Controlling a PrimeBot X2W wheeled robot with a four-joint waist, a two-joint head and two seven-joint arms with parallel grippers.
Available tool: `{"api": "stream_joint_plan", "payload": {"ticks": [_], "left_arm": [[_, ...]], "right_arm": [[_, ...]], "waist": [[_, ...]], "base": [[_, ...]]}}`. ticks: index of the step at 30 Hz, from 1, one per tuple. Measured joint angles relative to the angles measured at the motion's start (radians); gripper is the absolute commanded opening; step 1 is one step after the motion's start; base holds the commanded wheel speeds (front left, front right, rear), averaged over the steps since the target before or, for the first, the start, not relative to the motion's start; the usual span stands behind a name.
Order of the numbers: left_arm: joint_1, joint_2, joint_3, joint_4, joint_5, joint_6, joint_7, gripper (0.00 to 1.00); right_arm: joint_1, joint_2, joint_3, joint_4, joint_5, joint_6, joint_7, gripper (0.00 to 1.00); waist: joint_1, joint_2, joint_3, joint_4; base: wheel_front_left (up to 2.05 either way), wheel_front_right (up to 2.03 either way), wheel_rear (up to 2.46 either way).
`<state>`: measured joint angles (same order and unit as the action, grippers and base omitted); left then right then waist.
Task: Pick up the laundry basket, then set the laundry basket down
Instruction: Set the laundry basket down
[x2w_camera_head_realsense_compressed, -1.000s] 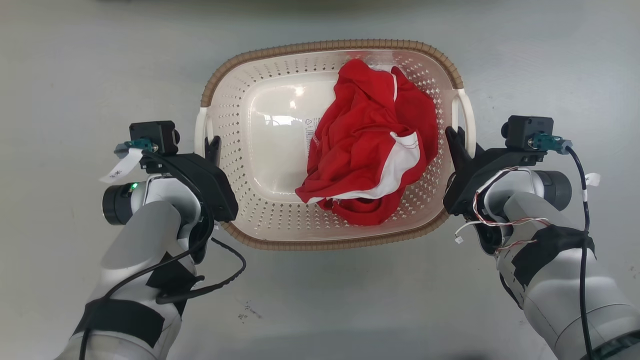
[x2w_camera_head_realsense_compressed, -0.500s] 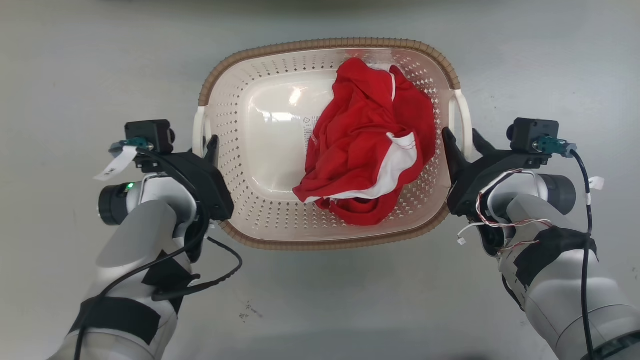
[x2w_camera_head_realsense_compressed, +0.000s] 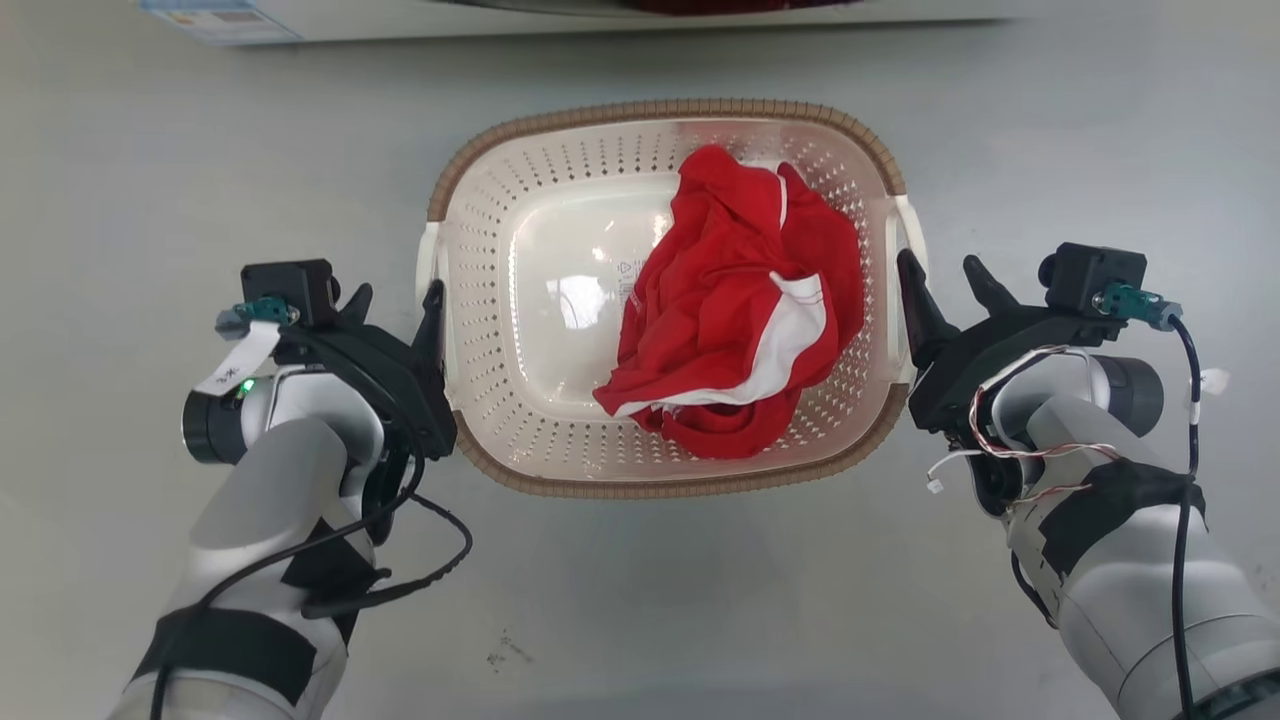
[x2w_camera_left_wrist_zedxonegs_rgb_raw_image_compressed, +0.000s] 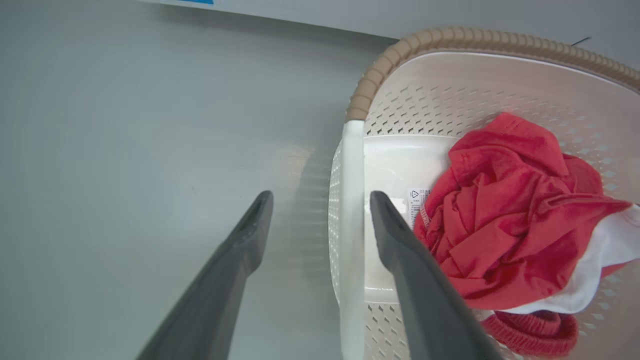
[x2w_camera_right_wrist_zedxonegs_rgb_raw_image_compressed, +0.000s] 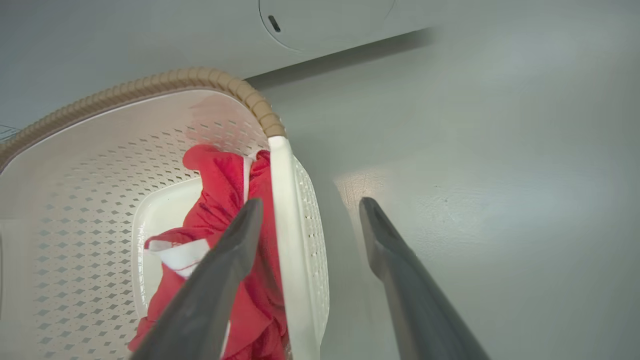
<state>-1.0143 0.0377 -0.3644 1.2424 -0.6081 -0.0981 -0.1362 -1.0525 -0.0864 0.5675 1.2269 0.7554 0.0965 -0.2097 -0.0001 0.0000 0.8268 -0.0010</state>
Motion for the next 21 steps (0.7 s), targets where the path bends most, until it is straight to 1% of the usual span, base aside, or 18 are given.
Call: {"api": "stream_joint_plan", "payload": {"ticks": [4, 11, 15, 21], "left_arm": [[0.033, 0.0, -0.009, 0.004, 0.004, -0.008, -0.03, 1.0], [0.073, 0.01, -0.023, 0.004, 0.016, -0.009, -0.081, 1.0], [0.106, 0.026, -0.026, -0.001, 0.024, -0.011, -0.097, 1.0], [0.154, 0.028, -0.021, -0.032, 0.031, -0.015, -0.113, 1.0]], "right_arm": [[0.028, 0.001, 0.006, -0.004, 0.001, 0.009, -0.013, 1.0], [0.091, 0.0, 0.01, -0.019, -0.004, 0.014, -0.033, 1.0], [0.128, -0.007, 0.012, -0.032, -0.011, 0.015, -0.039, 1.0], [0.188, -0.022, 0.007, -0.073, -0.028, 0.018, -0.04, 1.0]], "waist": [[0.0, 0.0, -0.039, 0.0], [0.0, 0.0, -0.127, -0.003], [-0.0001, -0.0001, -0.182, -0.006], [-0.0001, -0.0001, -0.268, -0.013]], "base": [[0.0, 0.0, 0.0], [0.0, 0.0, 0.0], [0.0, 0.0, 0.0], [0.0, 0.0, 0.0]]}}
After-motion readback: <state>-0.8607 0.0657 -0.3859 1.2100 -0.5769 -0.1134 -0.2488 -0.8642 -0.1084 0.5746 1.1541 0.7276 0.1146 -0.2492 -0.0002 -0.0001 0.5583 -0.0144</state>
